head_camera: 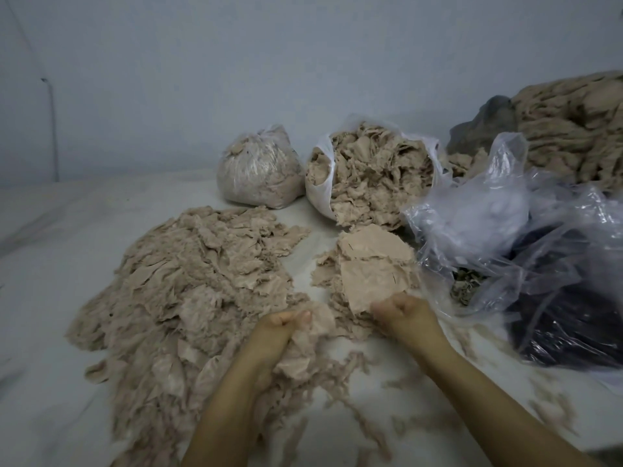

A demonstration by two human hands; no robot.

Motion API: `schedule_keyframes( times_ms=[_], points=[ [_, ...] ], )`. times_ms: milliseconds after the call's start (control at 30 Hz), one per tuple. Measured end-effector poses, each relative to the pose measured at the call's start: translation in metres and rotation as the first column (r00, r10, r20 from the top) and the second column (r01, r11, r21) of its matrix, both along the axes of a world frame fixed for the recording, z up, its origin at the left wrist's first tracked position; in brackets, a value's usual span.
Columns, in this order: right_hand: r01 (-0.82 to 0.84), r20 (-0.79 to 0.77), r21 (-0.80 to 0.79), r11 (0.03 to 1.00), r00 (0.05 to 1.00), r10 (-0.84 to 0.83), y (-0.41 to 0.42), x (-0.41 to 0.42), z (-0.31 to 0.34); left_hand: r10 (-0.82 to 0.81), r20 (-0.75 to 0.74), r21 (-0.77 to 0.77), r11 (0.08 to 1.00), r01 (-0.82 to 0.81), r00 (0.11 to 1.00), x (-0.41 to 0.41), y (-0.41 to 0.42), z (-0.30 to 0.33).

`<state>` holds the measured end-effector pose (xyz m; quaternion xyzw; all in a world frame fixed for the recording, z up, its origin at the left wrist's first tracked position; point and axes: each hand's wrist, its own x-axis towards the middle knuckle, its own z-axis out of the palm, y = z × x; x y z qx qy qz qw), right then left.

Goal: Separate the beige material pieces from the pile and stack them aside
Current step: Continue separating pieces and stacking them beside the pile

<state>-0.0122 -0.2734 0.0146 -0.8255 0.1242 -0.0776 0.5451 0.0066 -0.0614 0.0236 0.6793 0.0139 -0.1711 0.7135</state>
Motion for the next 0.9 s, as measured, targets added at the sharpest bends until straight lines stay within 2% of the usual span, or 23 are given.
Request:
schedule_keyframes(
  times_ms=[67, 100, 133, 167, 233, 267, 300, 367, 433, 500, 533, 567, 600, 633, 733, 800, 900],
  points=[
    [-0.209, -0.216, -0.001, 0.978, 0.955, 0.204, 0.004, -0.008, 0.001, -0.03, -0.035, -0.118, 0.993, 0.025, 0.999, 0.0, 0.0, 0.002],
    [-0.231, -0.257, -0.003, 0.973, 0.94, 0.222, 0.009, -0.01, 0.001, -0.057, -0.062, -0.189, 0.981, 0.044, 0.996, 0.0, -0.003, 0.003],
    [-0.215, -0.246, 0.041, 0.976, 0.945, 0.218, 0.014, -0.011, 0.003, -0.096, -0.083, -0.246, 0.967, 0.073, 0.992, -0.001, -0.007, 0.003],
    [-0.192, -0.218, 0.17, 0.967, 0.949, 0.227, 0.019, -0.01, 0.005, -0.126, -0.097, -0.279, 0.956, 0.094, 0.987, -0.002, -0.012, 0.005],
    [-0.179, -0.136, 0.509, 0.842, 0.949, 0.284, 0.03, -0.007, 0.009, -0.144, -0.115, -0.278, 0.954, 0.107, 0.983, -0.004, -0.019, 0.004],
    [-0.18, -0.079, 0.602, 0.778, 0.956, 0.282, 0.035, -0.005, 0.011, -0.134, -0.125, -0.273, 0.957, 0.096, 0.983, -0.003, -0.021, 0.001],
    [-0.18, -0.03, 0.614, 0.769, 0.968, 0.251, 0.038, -0.003, 0.009, -0.127, -0.141, -0.277, 0.957, 0.084, 0.982, -0.003, -0.021, 0.0],
    [-0.146, 0.026, 0.564, 0.813, 0.987, 0.16, 0.046, 0.003, 0.006, -0.121, -0.137, -0.274, 0.958, 0.08, 0.983, -0.006, -0.021, -0.005],
    [-0.118, 0.052, 0.545, 0.83, 0.993, 0.107, 0.051, 0.008, 0.003, -0.139, -0.033, -0.203, 0.971, 0.129, 0.99, -0.011, -0.021, -0.007],
    [-0.11, 0.078, 0.546, 0.83, 0.994, 0.081, 0.055, 0.01, 0.003, -0.116, 0.106, 0.007, 0.993, 0.116, 0.988, -0.015, -0.024, -0.013],
    [-0.109, 0.094, 0.542, 0.833, 0.993, 0.069, 0.056, 0.01, 0.002, -0.033, 0.195, 0.136, 0.991, 0.007, 0.98, -0.015, -0.025, -0.02],
    [-0.1, 0.106, 0.541, 0.835, 0.993, 0.051, 0.056, 0.009, 0.001, 0.066, 0.271, 0.189, 0.975, -0.12, 0.96, -0.013, -0.027, -0.024],
    [-0.081, 0.113, 0.553, 0.829, 0.993, 0.022, 0.053, 0.01, -0.001, 0.151, 0.297, 0.16, 0.966, -0.205, 0.943, -0.01, -0.027, -0.027],
    [-0.057, 0.115, 0.566, 0.823, 0.993, -0.01, 0.05, 0.01, -0.003, 0.215, 0.252, 0.06, 0.97, -0.237, 0.944, -0.007, -0.026, -0.027],
    [-0.048, 0.102, 0.558, 0.828, 0.995, -0.011, 0.04, 0.012, -0.005, 0.242, -0.018, -0.222, 0.945, -0.24, 0.97, -0.002, -0.025, -0.026],
    [-0.045, 0.043, 0.582, 0.812, 0.999, 0.024, 0.038, 0.012, -0.007, 0.224, -0.176, -0.305, 0.913, -0.27, 0.959, 0.001, -0.026, -0.025],
    [-0.08, -0.04, 0.653, 0.753, 0.989, 0.14, 0.037, 0.009, -0.007, 0.196, -0.253, -0.337, 0.9, -0.276, 0.947, 0.002, -0.029, -0.024]
  ],
)
